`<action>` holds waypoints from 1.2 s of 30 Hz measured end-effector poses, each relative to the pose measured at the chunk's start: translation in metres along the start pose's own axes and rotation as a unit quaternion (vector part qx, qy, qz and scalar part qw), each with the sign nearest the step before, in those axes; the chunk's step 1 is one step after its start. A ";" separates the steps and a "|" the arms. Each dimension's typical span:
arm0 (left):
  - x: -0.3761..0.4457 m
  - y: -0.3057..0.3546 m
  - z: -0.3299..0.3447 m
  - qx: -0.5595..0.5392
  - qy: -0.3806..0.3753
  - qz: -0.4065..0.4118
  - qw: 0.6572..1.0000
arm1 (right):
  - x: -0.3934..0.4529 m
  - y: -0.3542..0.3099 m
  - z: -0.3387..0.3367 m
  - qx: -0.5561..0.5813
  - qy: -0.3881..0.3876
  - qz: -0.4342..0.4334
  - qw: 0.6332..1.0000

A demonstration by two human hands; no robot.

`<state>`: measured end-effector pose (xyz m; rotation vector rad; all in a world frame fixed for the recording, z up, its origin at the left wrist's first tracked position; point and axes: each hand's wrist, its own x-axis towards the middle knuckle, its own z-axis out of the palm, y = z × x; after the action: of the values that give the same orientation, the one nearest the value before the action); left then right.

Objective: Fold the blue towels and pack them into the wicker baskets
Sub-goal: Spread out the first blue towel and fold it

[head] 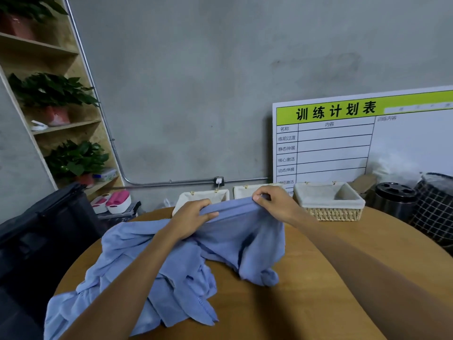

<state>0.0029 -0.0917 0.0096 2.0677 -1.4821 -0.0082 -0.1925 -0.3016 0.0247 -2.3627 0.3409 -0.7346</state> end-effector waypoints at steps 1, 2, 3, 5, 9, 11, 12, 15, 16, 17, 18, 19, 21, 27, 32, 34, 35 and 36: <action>0.001 0.005 -0.001 0.017 0.004 0.004 1.000 | -0.004 0.004 -0.009 -0.005 0.009 0.007 1.000; 0.002 0.010 -0.002 0.043 0.007 0.008 0.999 | -0.008 0.008 -0.017 -0.010 0.017 0.013 1.000; 0.003 0.017 -0.002 0.079 0.007 0.016 0.997 | -0.012 0.010 -0.025 -0.017 0.023 0.018 0.999; 0.006 0.032 -0.004 0.146 0.007 0.027 0.989 | -0.016 0.013 -0.036 -0.038 0.035 0.030 0.998; 0.019 0.063 -0.013 0.145 0.069 0.066 0.985 | -0.016 0.009 -0.060 -0.074 0.074 0.047 0.993; 0.027 0.076 -0.020 0.148 0.097 0.097 0.979 | -0.017 0.004 -0.074 -0.085 0.089 0.044 0.991; 0.032 0.081 -0.024 0.155 0.110 0.106 0.976 | -0.017 0.001 -0.081 -0.087 0.099 0.036 0.991; 0.042 0.093 -0.034 0.136 0.148 0.111 0.973 | -0.018 -0.007 -0.098 -0.079 0.139 0.007 0.987; 0.043 0.096 -0.035 0.130 0.152 0.109 0.974 | -0.019 -0.008 -0.101 -0.075 0.151 0.002 0.986; 0.045 0.097 -0.036 0.134 0.148 0.100 0.975 | -0.019 -0.007 -0.103 -0.071 0.163 -0.002 0.984; 0.047 0.097 -0.034 0.143 0.141 0.086 0.976 | -0.018 -0.003 -0.103 -0.069 0.174 -0.005 0.982; 0.050 0.094 -0.031 0.153 0.132 0.068 0.977 | -0.017 0.001 -0.103 -0.070 0.183 -0.005 0.981; 0.059 0.085 -0.024 0.166 0.121 0.042 0.978 | -0.013 0.016 -0.102 -0.075 0.188 0.004 0.979; 0.112 0.035 0.010 -0.003 0.096 0.018 0.995 | 0.029 0.081 -0.091 -0.094 0.179 0.055 0.978; 0.146 0.020 0.018 -0.023 0.063 0.021 0.998 | 0.048 0.097 -0.092 -0.130 0.170 0.086 0.973; 0.145 0.029 0.009 -0.010 0.070 0.029 0.997 | 0.047 0.092 -0.099 -0.150 0.184 0.080 0.968; 0.144 0.033 0.005 0.002 0.081 0.033 0.996 | 0.047 0.089 -0.103 -0.164 0.191 0.071 0.965; 0.140 0.037 0.000 0.010 0.102 0.036 0.994 | 0.045 0.086 -0.105 -0.176 0.198 0.055 0.963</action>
<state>0.0241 -0.2213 0.0716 1.9647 -1.4326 0.2404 -0.2223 -0.4380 0.0563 -2.4816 0.8283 -1.1765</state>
